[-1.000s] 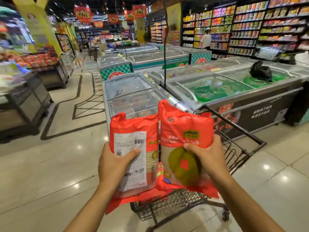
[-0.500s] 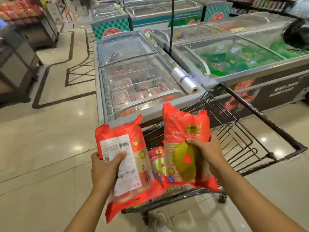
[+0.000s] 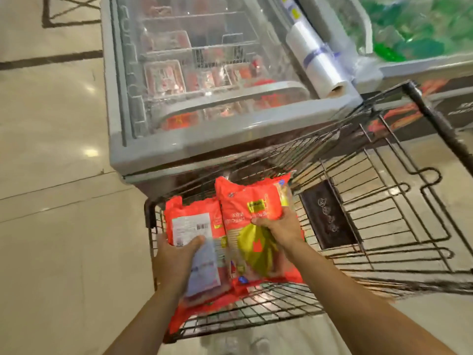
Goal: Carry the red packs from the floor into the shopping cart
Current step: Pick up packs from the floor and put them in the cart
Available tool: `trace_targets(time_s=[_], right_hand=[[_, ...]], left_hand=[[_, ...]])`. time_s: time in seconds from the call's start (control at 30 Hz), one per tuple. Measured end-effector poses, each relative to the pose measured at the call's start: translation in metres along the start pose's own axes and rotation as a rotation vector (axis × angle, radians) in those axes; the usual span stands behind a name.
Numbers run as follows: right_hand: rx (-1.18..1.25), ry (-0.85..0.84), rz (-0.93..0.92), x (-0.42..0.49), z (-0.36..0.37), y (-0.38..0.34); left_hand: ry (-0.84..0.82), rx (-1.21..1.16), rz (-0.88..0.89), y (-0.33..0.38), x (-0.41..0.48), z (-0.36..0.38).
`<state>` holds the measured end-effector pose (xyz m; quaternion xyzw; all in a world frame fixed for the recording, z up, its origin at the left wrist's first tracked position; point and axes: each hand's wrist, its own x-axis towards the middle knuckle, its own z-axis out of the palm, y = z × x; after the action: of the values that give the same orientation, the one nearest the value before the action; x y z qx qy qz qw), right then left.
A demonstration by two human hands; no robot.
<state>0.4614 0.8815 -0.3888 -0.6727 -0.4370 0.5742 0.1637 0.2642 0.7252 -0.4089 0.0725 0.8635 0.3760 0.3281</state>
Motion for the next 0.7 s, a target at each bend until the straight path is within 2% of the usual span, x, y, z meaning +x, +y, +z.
trace_targets(time_s=[0.2,0.4,0.57,0.7], right_hand=[[-0.142,-0.022,0.124,0.061,0.031,0.035],[-0.273,-0.085,0.142,0.119,0.056,0.056],[-0.551,-0.156,0.061,0.130,0.063,0.053],[-0.935,-0.062,-0.058,0.117,0.062,0.055]], left_hand=[[-0.030,0.081,-0.139,-0.028,0.043,0.032],[-0.020,0.076,-0.196,-0.045,0.083,0.061],[-0.036,-0.010,-0.193,-0.056,0.102,0.068],[-0.117,0.156,-0.052,-0.088,0.128,0.074]])
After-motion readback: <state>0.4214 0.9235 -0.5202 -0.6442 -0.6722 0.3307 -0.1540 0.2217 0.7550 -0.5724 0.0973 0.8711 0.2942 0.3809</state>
